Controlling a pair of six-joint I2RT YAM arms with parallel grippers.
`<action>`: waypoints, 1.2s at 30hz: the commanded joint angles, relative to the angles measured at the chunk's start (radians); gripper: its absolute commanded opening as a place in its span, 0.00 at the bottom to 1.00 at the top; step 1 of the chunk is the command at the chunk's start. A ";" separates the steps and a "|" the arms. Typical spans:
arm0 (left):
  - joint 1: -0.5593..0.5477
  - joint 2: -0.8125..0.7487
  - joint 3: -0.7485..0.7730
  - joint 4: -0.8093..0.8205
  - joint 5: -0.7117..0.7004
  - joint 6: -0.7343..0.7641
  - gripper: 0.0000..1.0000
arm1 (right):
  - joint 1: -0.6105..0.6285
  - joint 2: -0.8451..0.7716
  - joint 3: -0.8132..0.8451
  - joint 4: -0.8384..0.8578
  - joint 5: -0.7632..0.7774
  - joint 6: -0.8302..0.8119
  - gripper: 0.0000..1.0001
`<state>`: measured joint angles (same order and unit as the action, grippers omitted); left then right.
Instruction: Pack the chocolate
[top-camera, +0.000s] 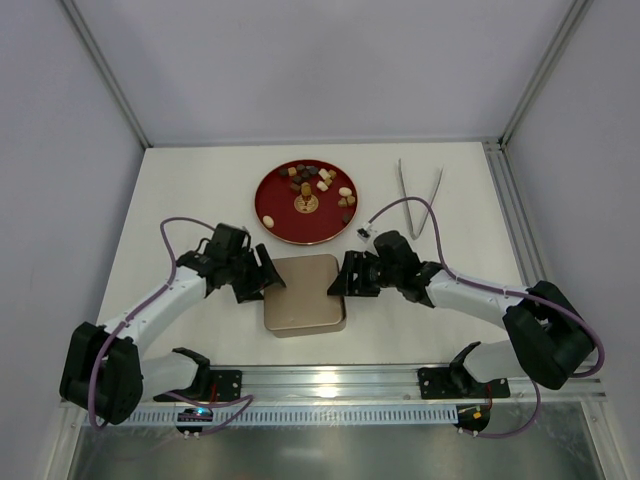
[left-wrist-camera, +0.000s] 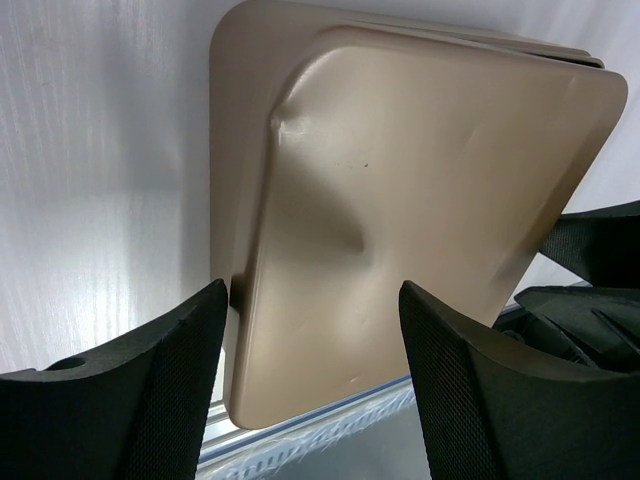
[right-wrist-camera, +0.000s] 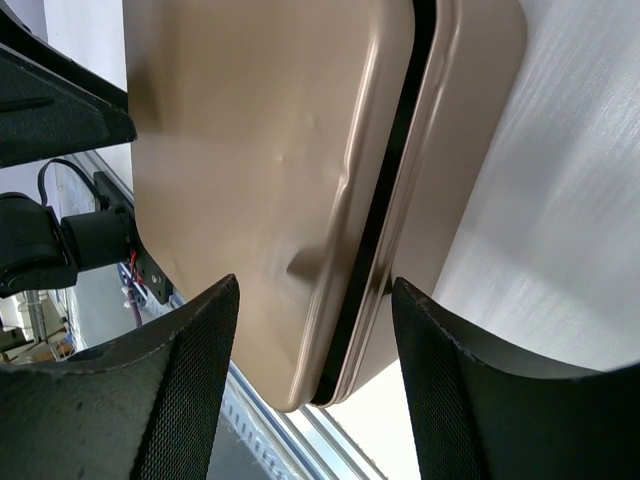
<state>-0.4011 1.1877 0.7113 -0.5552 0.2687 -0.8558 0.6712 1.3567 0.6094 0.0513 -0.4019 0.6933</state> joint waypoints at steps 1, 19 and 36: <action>-0.013 0.000 0.016 -0.018 -0.029 -0.014 0.68 | 0.014 -0.028 0.000 0.025 0.035 0.020 0.64; -0.062 0.044 0.056 -0.035 -0.059 -0.019 0.67 | 0.067 -0.034 -0.010 0.024 0.072 0.054 0.60; -0.116 0.089 0.063 -0.111 -0.161 0.023 0.68 | 0.067 -0.044 -0.085 0.055 0.098 0.068 0.45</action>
<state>-0.5114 1.2633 0.7647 -0.6388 0.1570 -0.8524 0.7319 1.3304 0.5415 0.0834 -0.3325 0.7639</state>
